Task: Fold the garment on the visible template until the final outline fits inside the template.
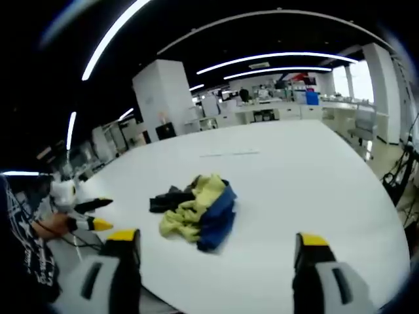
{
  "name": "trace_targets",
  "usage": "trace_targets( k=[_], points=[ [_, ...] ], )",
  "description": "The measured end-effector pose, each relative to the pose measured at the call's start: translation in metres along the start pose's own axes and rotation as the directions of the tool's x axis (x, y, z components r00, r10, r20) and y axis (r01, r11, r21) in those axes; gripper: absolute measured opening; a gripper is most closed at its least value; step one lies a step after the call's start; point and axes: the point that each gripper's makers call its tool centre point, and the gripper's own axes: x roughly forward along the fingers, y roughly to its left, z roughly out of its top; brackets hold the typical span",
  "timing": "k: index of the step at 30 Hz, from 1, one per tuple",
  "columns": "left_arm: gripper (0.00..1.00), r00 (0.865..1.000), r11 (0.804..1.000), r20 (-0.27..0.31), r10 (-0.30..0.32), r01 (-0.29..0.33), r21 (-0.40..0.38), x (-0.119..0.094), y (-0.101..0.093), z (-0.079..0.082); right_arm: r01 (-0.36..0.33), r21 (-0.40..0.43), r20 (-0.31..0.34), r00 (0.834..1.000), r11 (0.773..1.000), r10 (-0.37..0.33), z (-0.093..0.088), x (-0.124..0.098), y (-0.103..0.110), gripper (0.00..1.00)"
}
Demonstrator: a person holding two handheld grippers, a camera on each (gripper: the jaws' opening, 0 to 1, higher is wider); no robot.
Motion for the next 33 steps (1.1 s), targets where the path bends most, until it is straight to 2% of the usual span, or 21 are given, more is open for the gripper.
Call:
trace_targets(
  k=[10,14,20,23,29,33],
  points=[
    [0.91,0.999,1.000,0.035,-0.026,0.026,-0.010,-0.017,0.005,0.030,-0.014,0.020,0.011,1.000,1.000,0.013,0.015,0.000,0.017,0.97],
    [0.91,0.998,0.998,0.055,-0.045,0.048,-0.050,-0.025,0.006,0.038,-0.021,0.024,0.008,1.000,0.999,0.021,0.017,0.001,0.023,0.96],
    [0.90,0.997,0.995,0.054,-0.050,0.055,-0.083,-0.031,0.013,0.036,-0.021,0.024,0.015,1.000,0.999,0.021,0.020,0.001,0.032,0.95],
    [0.89,0.998,0.996,0.038,-0.044,0.046,-0.072,-0.034,0.017,0.034,-0.022,0.033,0.006,1.000,0.999,0.022,0.017,0.002,0.034,0.94],
    [0.88,0.998,0.998,0.037,-0.043,0.044,-0.037,-0.038,0.022,0.034,-0.015,0.040,0.004,1.000,0.999,0.015,0.016,0.005,0.036,0.92],
    [0.87,0.998,0.998,0.046,-0.042,0.044,-0.041,-0.038,0.028,0.037,-0.020,0.043,-0.001,1.000,0.999,0.020,0.015,0.007,0.039,0.92]
  ],
)
